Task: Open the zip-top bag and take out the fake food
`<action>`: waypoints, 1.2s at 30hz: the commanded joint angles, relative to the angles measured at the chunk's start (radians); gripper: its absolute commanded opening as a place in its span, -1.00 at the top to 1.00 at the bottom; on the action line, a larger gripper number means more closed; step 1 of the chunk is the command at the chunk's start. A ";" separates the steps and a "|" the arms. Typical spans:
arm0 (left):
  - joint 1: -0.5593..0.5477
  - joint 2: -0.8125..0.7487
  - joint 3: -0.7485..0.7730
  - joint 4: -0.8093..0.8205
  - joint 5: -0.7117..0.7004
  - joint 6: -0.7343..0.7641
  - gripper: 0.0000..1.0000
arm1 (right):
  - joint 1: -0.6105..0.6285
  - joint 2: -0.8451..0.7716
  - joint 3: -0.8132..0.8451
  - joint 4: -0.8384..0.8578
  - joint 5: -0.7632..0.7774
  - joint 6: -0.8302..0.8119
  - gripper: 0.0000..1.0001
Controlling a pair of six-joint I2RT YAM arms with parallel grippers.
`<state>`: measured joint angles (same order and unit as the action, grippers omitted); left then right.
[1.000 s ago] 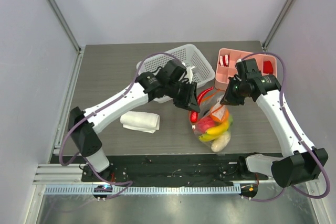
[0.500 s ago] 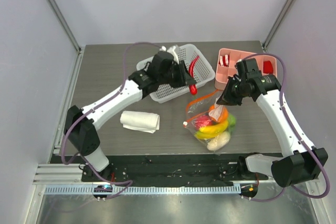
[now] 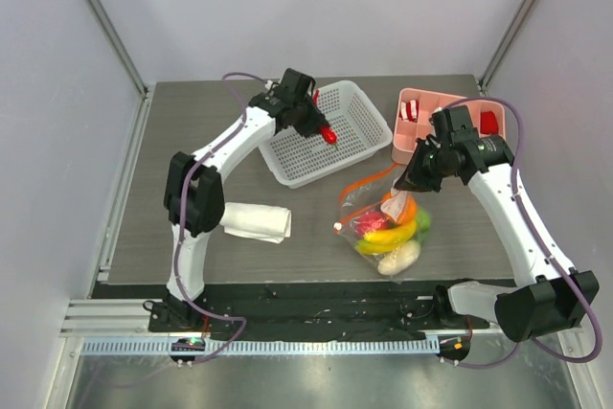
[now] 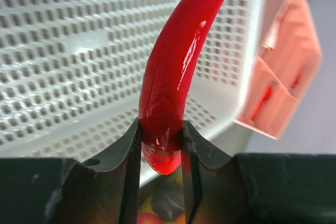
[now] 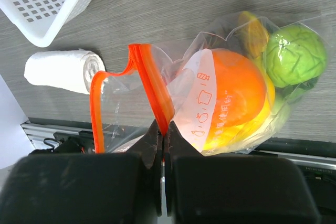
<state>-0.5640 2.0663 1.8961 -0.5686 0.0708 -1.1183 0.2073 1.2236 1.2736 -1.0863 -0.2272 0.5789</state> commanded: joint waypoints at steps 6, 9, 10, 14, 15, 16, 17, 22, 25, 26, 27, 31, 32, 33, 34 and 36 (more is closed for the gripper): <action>0.027 0.192 0.207 -0.232 -0.101 0.175 0.49 | -0.002 -0.018 0.058 -0.001 -0.014 0.009 0.98; 0.030 0.174 0.241 -0.281 -0.132 0.225 0.04 | -0.002 -0.013 0.061 0.000 -0.015 -0.001 0.98; 0.030 0.155 0.239 -0.296 -0.144 0.241 -0.33 | 0.000 -0.010 0.064 -0.001 -0.015 -0.002 0.98; 0.020 0.013 0.190 -0.303 -0.103 0.291 -0.39 | -0.002 0.007 0.072 -0.003 -0.014 -0.016 0.98; 0.010 -0.032 0.164 -0.284 -0.077 0.314 -0.37 | -0.002 0.008 0.073 -0.001 -0.014 -0.019 0.98; 0.003 -0.110 0.112 -0.249 -0.001 0.319 -0.24 | -0.002 0.010 0.075 -0.001 -0.015 -0.025 0.98; -0.022 -0.156 0.083 -0.217 0.044 0.322 -0.16 | -0.002 0.011 0.073 -0.003 -0.020 -0.028 0.98; -0.141 -0.377 -0.181 0.033 0.264 0.203 0.21 | 0.000 0.007 0.078 -0.021 -0.030 -0.028 0.98; -0.249 -0.384 -0.248 0.124 0.282 0.157 0.36 | -0.002 0.002 0.090 -0.029 -0.050 -0.022 0.98; -0.270 -0.370 -0.250 0.136 0.268 0.153 0.41 | 0.000 0.001 0.096 -0.032 -0.054 -0.019 0.98; -0.304 -0.356 -0.252 0.147 0.273 0.147 0.51 | 0.000 0.001 0.104 -0.040 -0.063 -0.019 0.98; -0.339 -0.281 -0.218 0.131 0.239 0.156 0.77 | -0.002 0.007 0.145 -0.058 -0.061 -0.028 0.98; -0.341 -0.272 -0.221 0.128 0.228 0.160 0.82 | 0.000 0.007 0.151 -0.063 -0.061 -0.028 0.98; -0.341 -0.268 -0.238 0.127 0.219 0.163 0.83 | 0.000 0.007 0.155 -0.064 -0.063 -0.027 0.98; -0.343 -0.271 -0.247 0.130 0.213 0.163 0.83 | 0.000 0.008 0.156 -0.064 -0.072 -0.025 0.98; -0.346 -0.272 -0.267 0.133 0.204 0.176 0.84 | 0.000 0.004 0.153 -0.063 -0.077 -0.021 0.98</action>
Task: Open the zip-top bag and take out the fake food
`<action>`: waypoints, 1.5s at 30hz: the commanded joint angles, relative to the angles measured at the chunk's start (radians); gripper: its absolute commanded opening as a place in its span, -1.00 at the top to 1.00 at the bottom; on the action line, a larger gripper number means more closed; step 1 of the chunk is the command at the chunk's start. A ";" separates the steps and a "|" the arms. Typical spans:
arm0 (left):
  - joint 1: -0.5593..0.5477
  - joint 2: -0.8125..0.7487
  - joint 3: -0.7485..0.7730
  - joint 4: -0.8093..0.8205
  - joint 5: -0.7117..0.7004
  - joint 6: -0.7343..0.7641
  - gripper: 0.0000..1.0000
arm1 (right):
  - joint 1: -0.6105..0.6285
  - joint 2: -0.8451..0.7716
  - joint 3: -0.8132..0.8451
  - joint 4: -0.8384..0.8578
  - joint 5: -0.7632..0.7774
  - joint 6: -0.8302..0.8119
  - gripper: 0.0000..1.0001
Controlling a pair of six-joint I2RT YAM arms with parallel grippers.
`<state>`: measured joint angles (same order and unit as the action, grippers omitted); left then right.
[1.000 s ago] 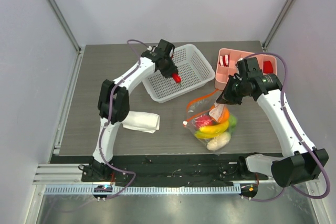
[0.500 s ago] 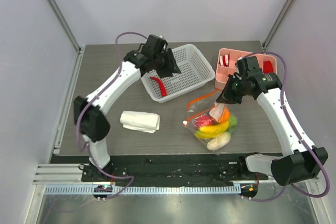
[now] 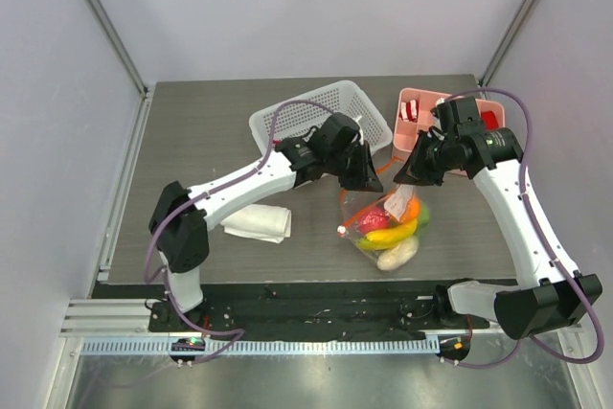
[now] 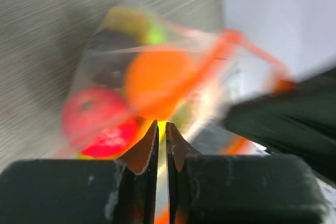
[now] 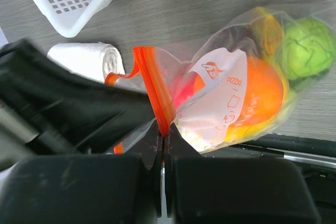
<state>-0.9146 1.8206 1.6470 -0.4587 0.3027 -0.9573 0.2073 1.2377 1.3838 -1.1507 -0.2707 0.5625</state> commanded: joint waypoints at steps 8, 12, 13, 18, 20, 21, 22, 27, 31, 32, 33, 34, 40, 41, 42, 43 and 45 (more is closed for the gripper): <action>-0.039 0.051 -0.029 0.064 0.041 -0.001 0.58 | 0.000 -0.021 0.026 0.000 -0.044 -0.015 0.98; -0.053 0.065 -0.026 0.055 0.013 0.000 0.14 | 0.001 -0.020 0.024 0.005 -0.053 -0.012 0.98; -0.055 0.063 -0.030 0.057 0.010 0.002 0.07 | 0.000 -0.020 0.023 0.008 -0.058 -0.009 0.98; -0.059 0.078 -0.081 0.129 0.025 0.005 -0.32 | -0.002 -0.032 -0.018 0.045 -0.107 0.033 0.98; -0.064 0.098 -0.085 0.158 0.030 0.011 -0.39 | -0.002 -0.043 -0.032 0.058 -0.122 0.043 0.98; -0.066 0.103 -0.096 0.198 0.030 0.014 -0.40 | 0.000 -0.044 -0.046 0.065 -0.127 0.053 0.98; -0.067 0.105 -0.107 0.234 0.027 0.017 -0.40 | 0.000 -0.047 -0.051 0.068 -0.133 0.056 0.98; -0.072 0.129 -0.174 0.454 0.056 -0.031 -0.44 | 0.000 -0.047 -0.066 0.071 -0.142 0.066 0.98; -0.075 0.173 -0.170 0.500 0.065 -0.043 -0.46 | 0.000 -0.044 -0.063 0.068 -0.144 0.069 0.98; -0.078 0.175 -0.190 0.543 0.061 -0.047 -0.46 | -0.002 -0.041 -0.065 0.069 -0.147 0.068 0.98; -0.078 0.178 -0.199 0.563 0.058 -0.054 -0.46 | 0.000 -0.040 -0.066 0.068 -0.145 0.063 0.98; -0.078 0.187 -0.205 0.586 0.061 -0.058 -0.45 | 0.000 -0.038 -0.071 0.065 -0.142 0.062 0.98; -0.086 0.226 -0.233 0.710 0.097 -0.051 -0.27 | 0.000 -0.041 -0.083 0.057 -0.121 0.048 0.98; -0.087 0.236 -0.231 0.722 0.101 -0.049 -0.24 | 0.000 -0.041 -0.086 0.057 -0.119 0.047 0.98; -0.093 0.243 -0.234 0.742 0.110 -0.047 -0.21 | 0.000 -0.043 -0.088 0.055 -0.117 0.048 0.98; -0.098 0.244 -0.239 0.755 0.110 -0.038 -0.13 | 0.000 -0.043 -0.088 0.055 -0.116 0.047 0.98; -0.101 0.250 -0.246 0.743 0.086 -0.034 -0.04 | 0.000 -0.046 -0.091 0.055 -0.114 0.050 0.98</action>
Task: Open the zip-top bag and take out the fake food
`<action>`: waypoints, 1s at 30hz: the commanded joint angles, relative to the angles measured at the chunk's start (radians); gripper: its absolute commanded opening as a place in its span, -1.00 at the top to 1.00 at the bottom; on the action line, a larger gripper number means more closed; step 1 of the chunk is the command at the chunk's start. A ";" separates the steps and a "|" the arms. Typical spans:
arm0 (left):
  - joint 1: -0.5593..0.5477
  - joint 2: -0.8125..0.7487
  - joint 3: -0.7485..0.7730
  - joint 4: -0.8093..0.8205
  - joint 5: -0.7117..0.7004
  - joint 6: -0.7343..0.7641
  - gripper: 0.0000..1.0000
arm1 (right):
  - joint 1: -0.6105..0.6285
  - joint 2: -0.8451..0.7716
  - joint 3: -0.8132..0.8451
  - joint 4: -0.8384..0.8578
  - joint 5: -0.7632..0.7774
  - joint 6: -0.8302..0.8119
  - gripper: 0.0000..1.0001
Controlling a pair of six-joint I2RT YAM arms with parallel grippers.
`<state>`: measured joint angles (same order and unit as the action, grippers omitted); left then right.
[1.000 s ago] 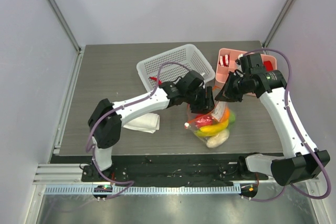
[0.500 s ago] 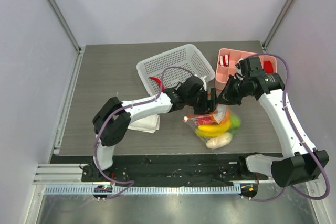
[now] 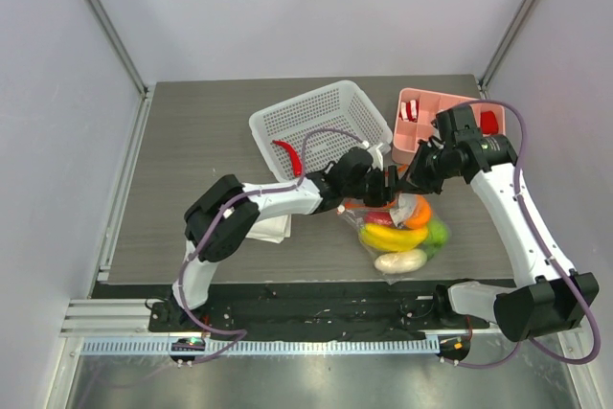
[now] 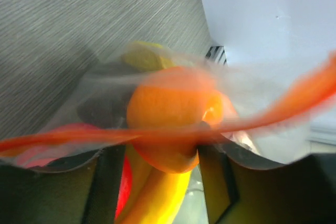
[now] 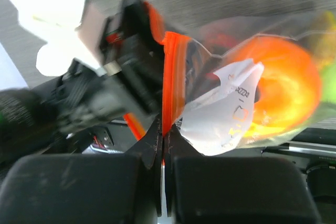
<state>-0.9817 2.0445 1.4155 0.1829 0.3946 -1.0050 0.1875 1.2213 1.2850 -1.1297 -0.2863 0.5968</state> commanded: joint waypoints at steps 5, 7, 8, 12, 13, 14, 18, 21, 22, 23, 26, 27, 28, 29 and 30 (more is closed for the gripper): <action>-0.034 -0.015 -0.012 -0.014 -0.079 0.072 0.44 | 0.020 -0.040 0.010 0.030 -0.071 0.014 0.98; -0.032 -0.059 0.003 -0.118 -0.100 0.107 0.55 | 0.018 -0.048 0.010 0.019 -0.054 0.000 0.98; -0.032 -0.078 0.016 -0.153 -0.114 0.144 0.58 | 0.018 -0.052 0.008 0.010 -0.031 -0.005 0.98; -0.022 -0.145 0.030 -0.276 -0.135 0.184 0.79 | 0.020 -0.077 -0.016 -0.004 0.027 -0.040 0.98; -0.020 -0.164 0.033 -0.298 -0.134 0.187 0.84 | 0.017 -0.085 -0.022 -0.004 0.035 -0.045 0.98; -0.018 -0.170 0.039 -0.342 -0.135 0.189 0.86 | 0.015 -0.085 -0.029 -0.007 0.041 -0.051 0.98; -0.015 -0.211 0.019 -0.408 -0.109 0.200 0.88 | 0.010 -0.085 -0.032 -0.004 0.036 -0.057 0.98; -0.014 -0.215 0.031 -0.495 -0.076 0.230 0.46 | 0.009 -0.074 -0.021 -0.002 0.026 -0.068 0.98; -0.012 -0.202 0.048 -0.534 -0.065 0.256 0.34 | 0.010 -0.072 -0.018 -0.002 0.022 -0.075 0.98; -0.012 -0.167 0.095 -0.571 -0.044 0.270 0.28 | 0.010 -0.074 -0.018 0.008 0.021 -0.083 0.98; -0.015 -0.106 0.177 -0.717 0.061 0.342 0.10 | 0.010 -0.071 -0.016 0.010 0.048 -0.124 0.98; -0.015 -0.093 0.177 -0.721 0.085 0.359 0.07 | 0.010 -0.065 -0.018 0.010 0.045 -0.126 0.98; -0.015 -0.095 0.175 -0.730 0.122 0.376 0.03 | 0.010 -0.065 -0.019 0.011 0.041 -0.126 0.98; -0.015 -0.102 0.156 -0.729 0.131 0.399 0.01 | 0.010 -0.065 -0.023 0.022 0.029 -0.123 0.98; -0.015 -0.124 0.143 -0.724 0.141 0.443 0.00 | 0.010 -0.065 -0.027 0.027 0.026 -0.121 0.98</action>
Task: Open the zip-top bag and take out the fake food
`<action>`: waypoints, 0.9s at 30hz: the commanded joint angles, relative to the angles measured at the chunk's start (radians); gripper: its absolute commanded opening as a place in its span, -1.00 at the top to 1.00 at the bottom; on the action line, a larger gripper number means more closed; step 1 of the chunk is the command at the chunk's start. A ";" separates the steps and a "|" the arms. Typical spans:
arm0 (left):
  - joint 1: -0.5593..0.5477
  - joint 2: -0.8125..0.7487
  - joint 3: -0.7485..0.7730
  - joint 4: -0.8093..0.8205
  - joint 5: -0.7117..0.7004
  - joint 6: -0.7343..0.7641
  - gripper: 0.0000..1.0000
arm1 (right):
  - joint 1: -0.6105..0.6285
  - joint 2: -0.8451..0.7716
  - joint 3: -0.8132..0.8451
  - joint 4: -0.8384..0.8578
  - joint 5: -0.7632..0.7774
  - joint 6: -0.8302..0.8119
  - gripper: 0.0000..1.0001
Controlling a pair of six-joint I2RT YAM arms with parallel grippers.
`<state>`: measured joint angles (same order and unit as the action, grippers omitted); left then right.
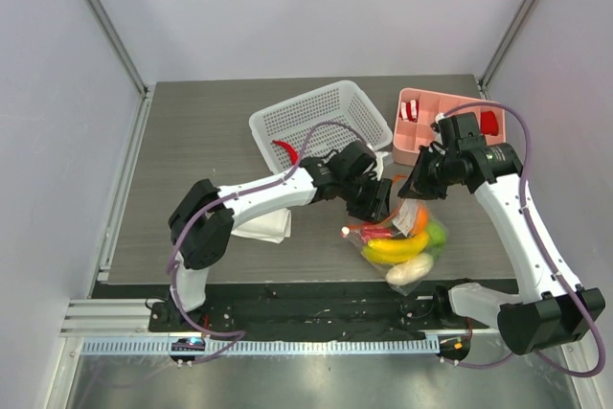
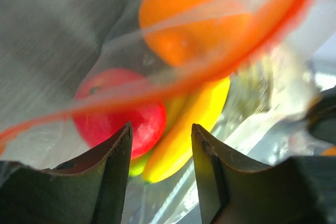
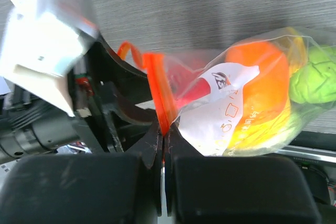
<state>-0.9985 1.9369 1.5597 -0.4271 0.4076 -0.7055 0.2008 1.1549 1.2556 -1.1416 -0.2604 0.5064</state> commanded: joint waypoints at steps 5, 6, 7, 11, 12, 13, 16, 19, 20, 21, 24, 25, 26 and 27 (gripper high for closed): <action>0.003 -0.084 -0.079 -0.046 0.246 0.271 0.04 | -0.004 0.014 0.002 0.043 -0.020 -0.031 0.99; 0.001 -0.093 -0.090 -0.029 0.255 0.293 0.04 | -0.003 0.017 -0.001 0.042 -0.025 -0.032 0.98; 0.003 -0.107 -0.101 -0.007 0.264 0.297 0.02 | -0.003 0.019 -0.002 0.043 -0.030 -0.032 0.98; 0.000 -0.110 -0.145 0.118 0.218 0.245 0.01 | -0.003 0.017 -0.018 0.048 -0.079 -0.010 0.98; -0.002 -0.110 -0.154 0.164 0.177 0.232 0.02 | -0.003 0.016 -0.025 0.048 -0.091 -0.002 0.98; -0.002 -0.108 -0.170 0.189 0.187 0.215 0.05 | -0.003 0.014 -0.028 0.049 -0.106 0.003 0.98; -0.003 -0.127 -0.225 0.322 0.241 0.178 0.08 | -0.004 0.011 -0.039 0.046 -0.108 0.012 0.98; -0.005 -0.122 -0.224 0.276 0.139 0.179 -0.04 | -0.003 0.009 -0.039 0.046 -0.109 0.018 0.98; -0.006 -0.119 -0.217 0.254 0.107 0.182 -0.07 | -0.003 0.009 -0.038 0.046 -0.109 0.021 0.98; -0.008 -0.128 -0.217 0.246 0.074 0.178 -0.12 | -0.003 0.012 -0.027 0.048 -0.109 0.021 0.98; -0.014 -0.118 -0.216 0.214 -0.056 0.158 -0.40 | -0.003 0.015 -0.013 0.042 -0.109 0.026 0.98; -0.015 -0.107 -0.182 0.183 -0.085 0.153 -0.43 | -0.003 0.017 -0.013 0.043 -0.108 0.030 0.98; -0.025 -0.093 -0.168 0.136 -0.090 0.149 -0.44 | -0.003 0.017 -0.013 0.045 -0.109 0.030 0.98; -0.032 -0.081 -0.162 0.128 -0.095 0.144 -0.48 | -0.003 0.019 -0.021 0.045 -0.109 0.034 0.98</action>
<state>-1.0077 1.8519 1.3418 -0.2398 0.4225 -0.5411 0.2008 1.1782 1.2102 -1.1202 -0.3504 0.5236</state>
